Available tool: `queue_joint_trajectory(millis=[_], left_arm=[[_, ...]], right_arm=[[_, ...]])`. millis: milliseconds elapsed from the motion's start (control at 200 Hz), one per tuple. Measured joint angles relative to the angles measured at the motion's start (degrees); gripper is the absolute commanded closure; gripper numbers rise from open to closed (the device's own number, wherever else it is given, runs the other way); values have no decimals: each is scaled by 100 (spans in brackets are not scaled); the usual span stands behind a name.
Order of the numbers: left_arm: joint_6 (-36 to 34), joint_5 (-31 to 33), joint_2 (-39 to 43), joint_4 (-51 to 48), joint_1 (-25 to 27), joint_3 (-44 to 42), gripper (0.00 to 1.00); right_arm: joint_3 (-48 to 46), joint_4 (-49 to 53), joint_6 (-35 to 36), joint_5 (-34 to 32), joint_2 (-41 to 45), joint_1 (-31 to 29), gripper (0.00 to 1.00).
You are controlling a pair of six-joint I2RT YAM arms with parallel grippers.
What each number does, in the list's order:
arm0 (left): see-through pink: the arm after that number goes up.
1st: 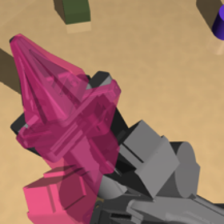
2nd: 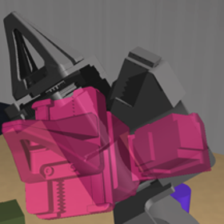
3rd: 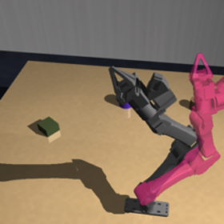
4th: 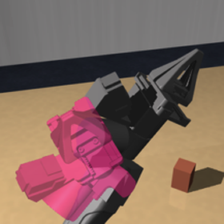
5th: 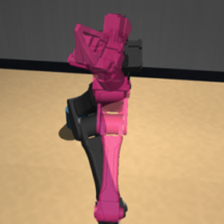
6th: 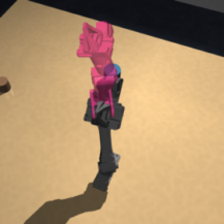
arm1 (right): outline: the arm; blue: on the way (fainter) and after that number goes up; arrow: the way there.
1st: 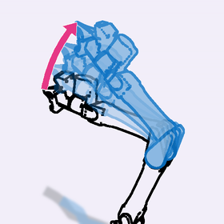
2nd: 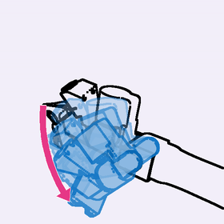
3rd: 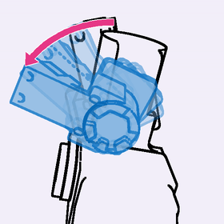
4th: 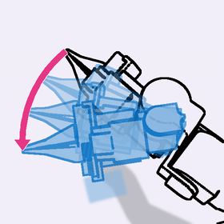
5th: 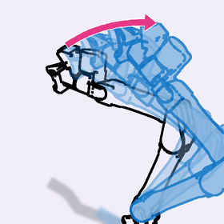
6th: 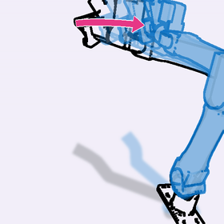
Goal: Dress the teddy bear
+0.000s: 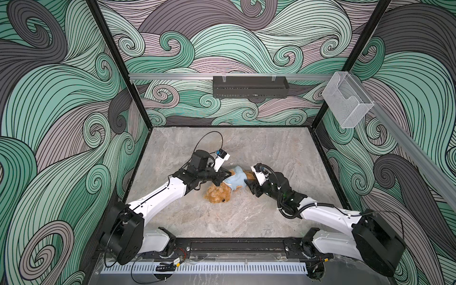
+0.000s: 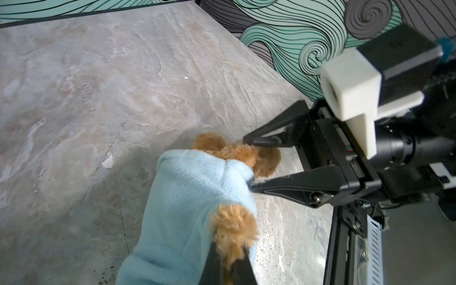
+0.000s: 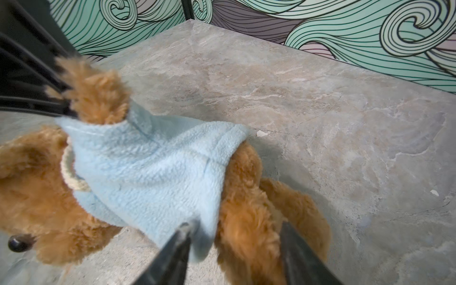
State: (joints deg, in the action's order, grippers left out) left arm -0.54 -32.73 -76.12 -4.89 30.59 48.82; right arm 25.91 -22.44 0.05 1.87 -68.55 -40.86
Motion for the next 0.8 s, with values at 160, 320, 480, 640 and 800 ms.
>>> queue_joint_trajectory(millis=[160, 320, 480, 640, 800], left_arm=[[-566, -420, -284, -404, -2, 179, 100], [-776, -660, -332, -549, -2, 179, 100], [-802, -776, -332, -560, -2, 179, 97], [-813, -772, -323, -575, -4, 177, 80], [-957, -651, -103, -717, -4, 168, 62]], right_arm=[[59, 201, 326, 409, 46, 79, 23], [225, 138, 452, 1043, -444, 229, 20], [560, -55, 525, 1624, -1252, 264, 48], [793, -170, 299, 1759, -1665, 262, 90], [691, -184, 101, 1714, -1639, 256, 98]])
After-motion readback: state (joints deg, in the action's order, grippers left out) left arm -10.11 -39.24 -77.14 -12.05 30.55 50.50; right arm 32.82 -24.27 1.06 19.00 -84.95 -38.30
